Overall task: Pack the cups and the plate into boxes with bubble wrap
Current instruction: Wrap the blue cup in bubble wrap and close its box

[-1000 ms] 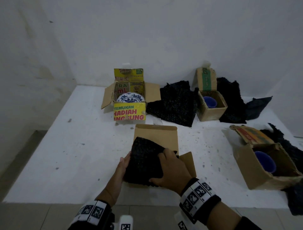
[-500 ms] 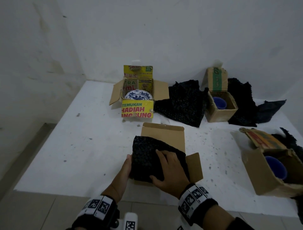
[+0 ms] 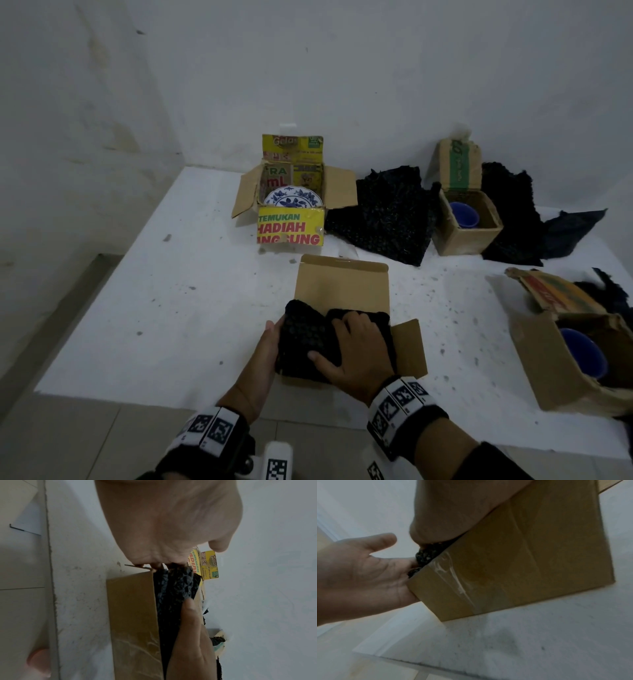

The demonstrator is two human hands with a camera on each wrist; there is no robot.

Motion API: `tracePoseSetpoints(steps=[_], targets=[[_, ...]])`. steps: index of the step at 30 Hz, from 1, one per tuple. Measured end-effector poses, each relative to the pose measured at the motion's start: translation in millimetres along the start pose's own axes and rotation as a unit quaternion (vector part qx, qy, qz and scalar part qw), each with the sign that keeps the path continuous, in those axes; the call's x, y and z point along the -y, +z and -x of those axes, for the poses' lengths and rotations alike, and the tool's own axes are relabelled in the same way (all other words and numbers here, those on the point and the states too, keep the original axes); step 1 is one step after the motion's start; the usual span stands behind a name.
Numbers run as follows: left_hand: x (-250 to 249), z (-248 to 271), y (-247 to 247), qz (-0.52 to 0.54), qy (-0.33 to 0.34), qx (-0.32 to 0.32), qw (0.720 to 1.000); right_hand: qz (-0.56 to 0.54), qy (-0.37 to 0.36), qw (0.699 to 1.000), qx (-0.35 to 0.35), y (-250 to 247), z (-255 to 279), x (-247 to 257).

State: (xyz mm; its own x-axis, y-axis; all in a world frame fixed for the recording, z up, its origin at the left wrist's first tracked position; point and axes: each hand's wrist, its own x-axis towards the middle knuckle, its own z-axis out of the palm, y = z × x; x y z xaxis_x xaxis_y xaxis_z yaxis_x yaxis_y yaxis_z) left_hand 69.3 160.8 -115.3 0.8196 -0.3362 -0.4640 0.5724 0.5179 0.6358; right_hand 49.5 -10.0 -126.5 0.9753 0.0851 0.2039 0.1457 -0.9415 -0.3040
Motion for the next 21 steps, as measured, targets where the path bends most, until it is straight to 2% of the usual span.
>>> tracePoseSetpoints(steps=[4, 8, 13, 15, 18, 21], targets=[[4.8, -3.5, -3.8, -0.111, 0.024, 0.022, 0.993, 0.058, 0.035, 0.998, 0.009, -6.4, -13.0, 12.6], [5.8, -4.3, -4.8, -0.155, 0.041, 0.030, 0.987, 0.116, 0.083, 0.989, 0.037, -7.8, -15.3, 21.7], [-0.4, 1.5, 1.5, -0.120, 0.042, 0.037, 0.991, 0.033, 0.091, 0.995, 0.040, 0.8, -4.5, 20.3], [-0.9, 2.2, 1.2, -0.149, 0.042, 0.035, 0.987, 0.007, 0.088, 0.995, 0.048, -3.9, -6.7, 18.6], [-1.5, 2.2, -0.2, -0.187, 0.039, 0.027, 0.981, 0.029, 0.069, 0.988, 0.134, -17.1, -11.0, 19.7], [-3.2, 3.6, -0.4, -0.189, 0.031, 0.017, 0.981, 0.070, 0.046, 0.979, 0.184, -19.5, -8.2, 25.5]])
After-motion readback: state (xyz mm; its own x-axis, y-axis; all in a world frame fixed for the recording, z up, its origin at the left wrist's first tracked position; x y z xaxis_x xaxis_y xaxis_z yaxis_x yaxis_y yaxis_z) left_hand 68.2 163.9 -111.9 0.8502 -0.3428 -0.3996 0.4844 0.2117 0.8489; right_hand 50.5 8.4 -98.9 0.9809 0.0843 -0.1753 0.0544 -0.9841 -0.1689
